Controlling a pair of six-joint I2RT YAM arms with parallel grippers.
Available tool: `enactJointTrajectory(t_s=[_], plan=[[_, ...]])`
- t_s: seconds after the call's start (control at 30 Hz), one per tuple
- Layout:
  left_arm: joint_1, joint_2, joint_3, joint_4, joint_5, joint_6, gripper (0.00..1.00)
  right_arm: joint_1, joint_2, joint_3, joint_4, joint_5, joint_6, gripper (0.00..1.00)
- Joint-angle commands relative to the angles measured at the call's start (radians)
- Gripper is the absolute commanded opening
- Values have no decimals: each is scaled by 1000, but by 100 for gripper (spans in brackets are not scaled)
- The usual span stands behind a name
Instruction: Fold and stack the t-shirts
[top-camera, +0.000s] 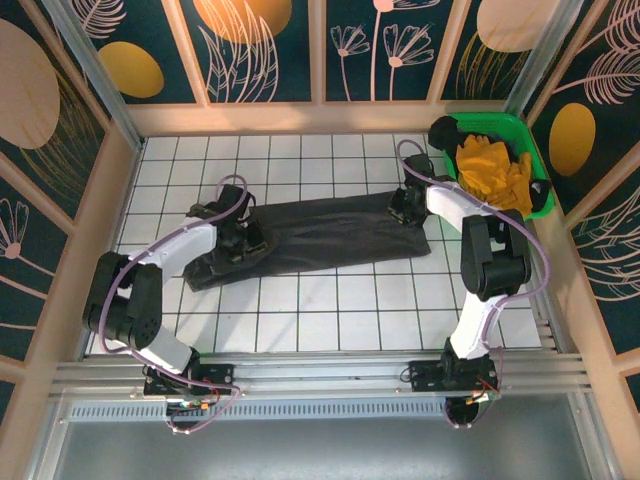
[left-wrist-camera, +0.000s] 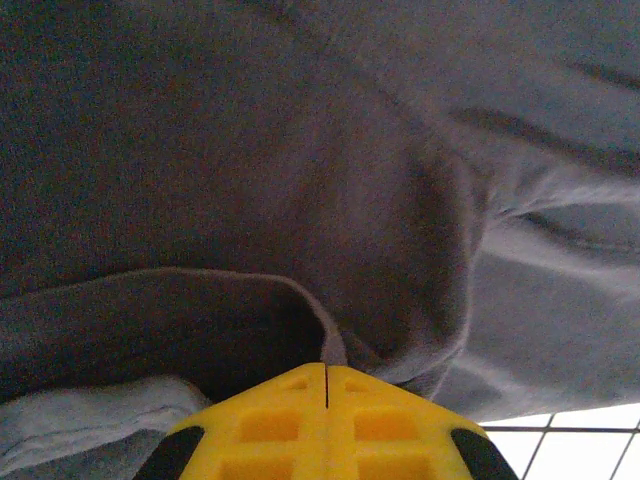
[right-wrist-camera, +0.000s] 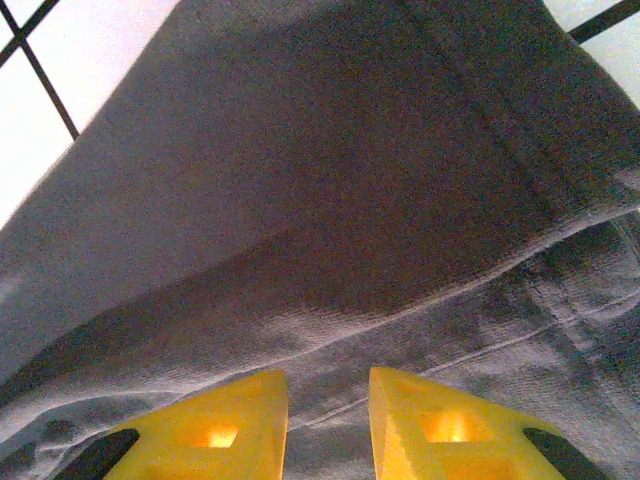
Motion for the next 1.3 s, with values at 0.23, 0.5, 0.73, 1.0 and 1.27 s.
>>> enactJointTrajectory(t_s=[0.23, 0.5, 0.73, 1.0, 1.27], plan=[[-76, -13, -37, 11, 45, -129, 0, -1, -40, -23, 14, 2, 7, 29], [-108, -25, -68, 17, 55, -176, 0, 6, -52, -70, 48, -11, 21, 29], [-109, -120, -2, -97, -26, -144, 32, 17, -68, -89, 65, -25, 23, 29], [-47, -174, 69, -325, -237, -159, 57, 65, -102, -85, 89, -52, 20, 29], [112, -308, -107, -254, -219, -288, 67, 111, -135, -122, 164, -207, 19, 34]])
